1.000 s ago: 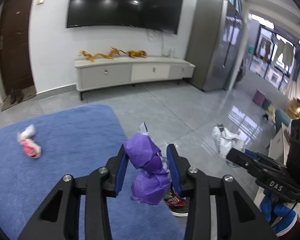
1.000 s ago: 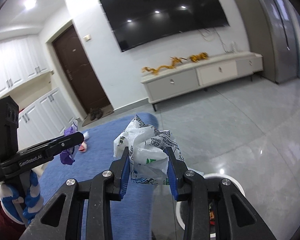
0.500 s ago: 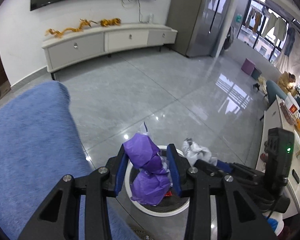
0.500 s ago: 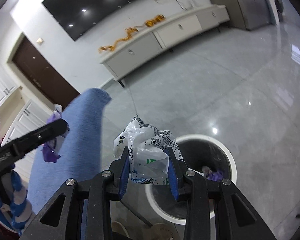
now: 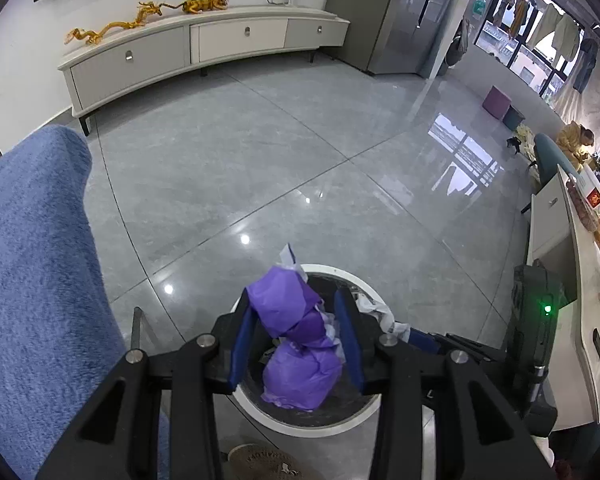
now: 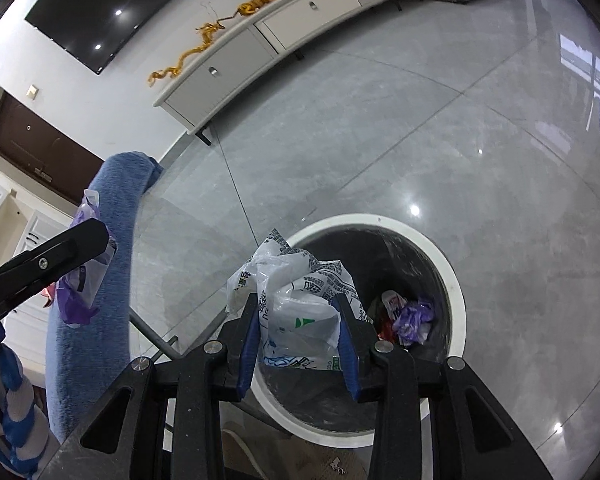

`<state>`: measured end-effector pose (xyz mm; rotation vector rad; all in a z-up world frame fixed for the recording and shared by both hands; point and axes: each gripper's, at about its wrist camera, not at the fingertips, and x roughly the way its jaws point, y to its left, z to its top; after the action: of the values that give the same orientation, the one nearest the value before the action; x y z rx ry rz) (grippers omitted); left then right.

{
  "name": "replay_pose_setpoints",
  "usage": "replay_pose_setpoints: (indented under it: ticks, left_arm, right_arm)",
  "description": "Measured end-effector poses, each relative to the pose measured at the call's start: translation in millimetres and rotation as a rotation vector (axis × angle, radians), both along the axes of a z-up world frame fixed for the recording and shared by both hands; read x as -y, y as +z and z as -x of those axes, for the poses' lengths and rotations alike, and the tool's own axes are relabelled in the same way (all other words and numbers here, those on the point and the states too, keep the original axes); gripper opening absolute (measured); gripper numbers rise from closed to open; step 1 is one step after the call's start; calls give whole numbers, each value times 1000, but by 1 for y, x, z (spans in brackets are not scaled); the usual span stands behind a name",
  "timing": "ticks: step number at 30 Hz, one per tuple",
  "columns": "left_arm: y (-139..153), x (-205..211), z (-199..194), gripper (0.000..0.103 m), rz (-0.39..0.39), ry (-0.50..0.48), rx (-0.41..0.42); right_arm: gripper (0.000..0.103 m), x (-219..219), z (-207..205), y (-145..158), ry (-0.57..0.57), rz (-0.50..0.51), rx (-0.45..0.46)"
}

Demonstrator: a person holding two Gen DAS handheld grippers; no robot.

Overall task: Collect trash
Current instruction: 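Lift both held wrappers and carry them over the bin, then open both tools over the bin to drop the purple wrapper and white bag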

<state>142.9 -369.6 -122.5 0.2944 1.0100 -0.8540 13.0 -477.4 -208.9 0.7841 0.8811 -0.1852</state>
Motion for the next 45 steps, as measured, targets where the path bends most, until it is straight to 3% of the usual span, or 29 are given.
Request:
replay_pose_setpoints:
  ticks: [45]
  left_arm:
    - [-25,1,-13,39,-31,19,-48]
  right_arm:
    - [36,4,1,-22,-28,-32,-52]
